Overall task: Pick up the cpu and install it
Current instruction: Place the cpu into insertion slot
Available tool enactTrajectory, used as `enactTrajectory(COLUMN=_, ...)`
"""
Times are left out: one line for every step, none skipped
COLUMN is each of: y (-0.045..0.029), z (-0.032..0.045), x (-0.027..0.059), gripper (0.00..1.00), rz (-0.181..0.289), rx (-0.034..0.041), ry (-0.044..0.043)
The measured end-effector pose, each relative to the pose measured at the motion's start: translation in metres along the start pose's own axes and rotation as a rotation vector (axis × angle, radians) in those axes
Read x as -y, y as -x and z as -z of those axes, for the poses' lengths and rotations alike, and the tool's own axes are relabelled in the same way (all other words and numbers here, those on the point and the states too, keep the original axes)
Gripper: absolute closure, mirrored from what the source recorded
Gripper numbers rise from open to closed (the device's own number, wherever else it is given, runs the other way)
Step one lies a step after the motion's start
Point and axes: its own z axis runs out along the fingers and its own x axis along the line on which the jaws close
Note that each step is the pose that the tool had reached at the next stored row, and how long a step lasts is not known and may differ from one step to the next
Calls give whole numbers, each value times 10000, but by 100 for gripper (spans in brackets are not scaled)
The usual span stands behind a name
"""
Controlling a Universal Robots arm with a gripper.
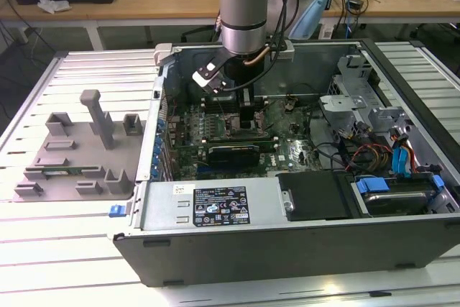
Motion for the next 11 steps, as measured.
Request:
enactTrajectory(y=0, z=0, x=0, gripper=53, rz=0, rx=0, ry=0)
enactTrajectory(y=0, z=0, x=0, gripper=59, rz=0, rx=0, ry=0)
enactTrajectory(y=0, z=0, x=0, gripper=59, rz=0, rx=0, ry=0)
enactTrajectory(y=0, z=0, x=0, gripper=65, rz=0, rx=-1, ry=0)
enactTrajectory(y=0, z=0, x=0, gripper=71, rz=-1, rx=0, ry=0)
enactTrajectory(y=0, z=0, x=0, gripper=71, rz=0, rx=0, ry=0)
enactTrajectory(y=0, z=0, x=0, gripper=89, rz=-1, rx=0, ry=1)
enactTrajectory(y=0, z=-3, x=0, gripper=89, rz=-2, rx=0, ry=-2)
enactTrajectory(y=0, z=-11, x=0, gripper=89, rz=-2, rx=0, ry=-11)
enactTrajectory(y=-1, z=-20, x=0, gripper=89, rz=-1, rx=0, ry=-29)
enactTrajectory(y=0, z=-24, x=1, gripper=89, rz=-2, rx=3, ry=-43)
